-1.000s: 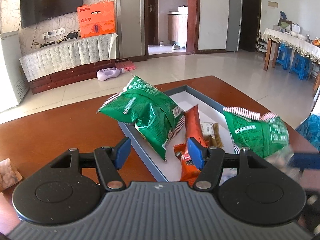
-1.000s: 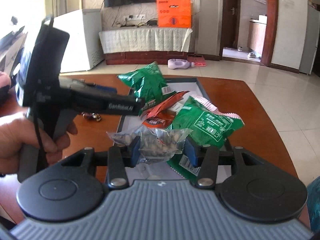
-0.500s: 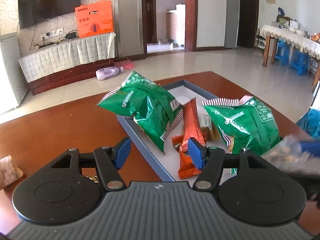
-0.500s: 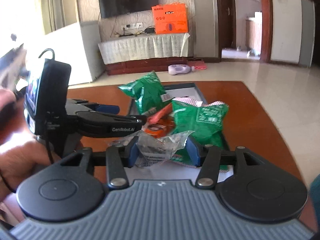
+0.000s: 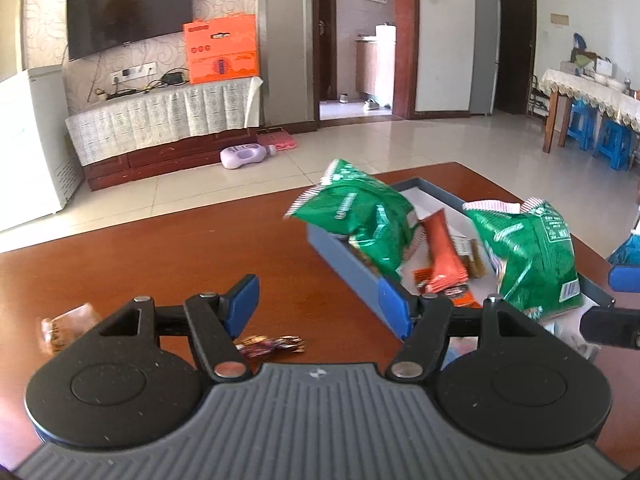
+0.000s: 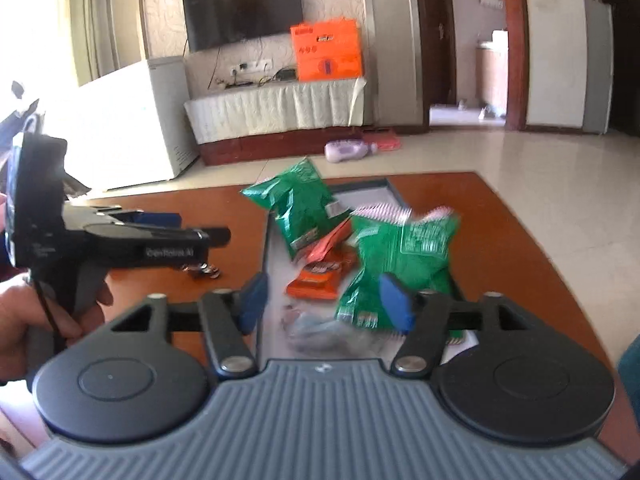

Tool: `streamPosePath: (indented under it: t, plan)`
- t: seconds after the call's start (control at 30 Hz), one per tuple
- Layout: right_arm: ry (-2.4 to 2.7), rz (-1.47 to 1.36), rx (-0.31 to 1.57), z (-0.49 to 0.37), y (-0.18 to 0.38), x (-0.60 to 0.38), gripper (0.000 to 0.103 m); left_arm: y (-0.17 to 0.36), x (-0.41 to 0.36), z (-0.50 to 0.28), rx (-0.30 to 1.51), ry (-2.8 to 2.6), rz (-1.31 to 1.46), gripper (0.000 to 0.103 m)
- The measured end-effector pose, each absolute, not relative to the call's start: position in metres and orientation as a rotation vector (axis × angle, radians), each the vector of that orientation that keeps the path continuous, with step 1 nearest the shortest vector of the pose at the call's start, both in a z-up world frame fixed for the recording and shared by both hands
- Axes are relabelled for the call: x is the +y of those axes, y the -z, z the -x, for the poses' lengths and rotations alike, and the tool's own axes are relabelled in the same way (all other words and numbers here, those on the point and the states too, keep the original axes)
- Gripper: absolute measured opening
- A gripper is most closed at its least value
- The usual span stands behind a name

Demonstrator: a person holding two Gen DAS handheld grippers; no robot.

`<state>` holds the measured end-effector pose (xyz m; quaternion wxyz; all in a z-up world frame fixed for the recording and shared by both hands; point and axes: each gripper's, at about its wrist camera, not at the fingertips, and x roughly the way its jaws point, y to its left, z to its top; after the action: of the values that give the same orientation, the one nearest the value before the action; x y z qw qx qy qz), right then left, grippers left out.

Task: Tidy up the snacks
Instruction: 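Move the left tool to the wrapped pastry while the right tool approaches the brown chocolate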

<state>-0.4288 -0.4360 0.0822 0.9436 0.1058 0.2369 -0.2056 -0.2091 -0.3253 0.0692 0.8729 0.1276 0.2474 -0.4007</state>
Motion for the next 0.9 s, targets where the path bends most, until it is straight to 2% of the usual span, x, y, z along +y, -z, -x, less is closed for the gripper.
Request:
streamPosePath:
  t: [0.13,0.33,0.67,0.9]
  plan:
    - [0.423,-0.211,0.308,0.435,-0.098,-0.425,0.067,-0.077,-0.291,0.201,0.503,0.806,-0.223,0.071]
    - [0.314,-0.169,0.307,0.403,-0.098,-0.397,0.067,-0.077,-0.234,0.187,0.511,0.730,-0.166,0.072]
    - [0.148,-0.097,0.525,0.322,-0.069,-0.347,0.067,-0.063,-0.160,0.145,0.528,0.540,-0.161,0.075]
    - [0.149,-0.056,0.621,0.302,-0.052,-0.338,0.067,-0.039,-0.131,0.114,0.550,0.443,-0.204,0.084]
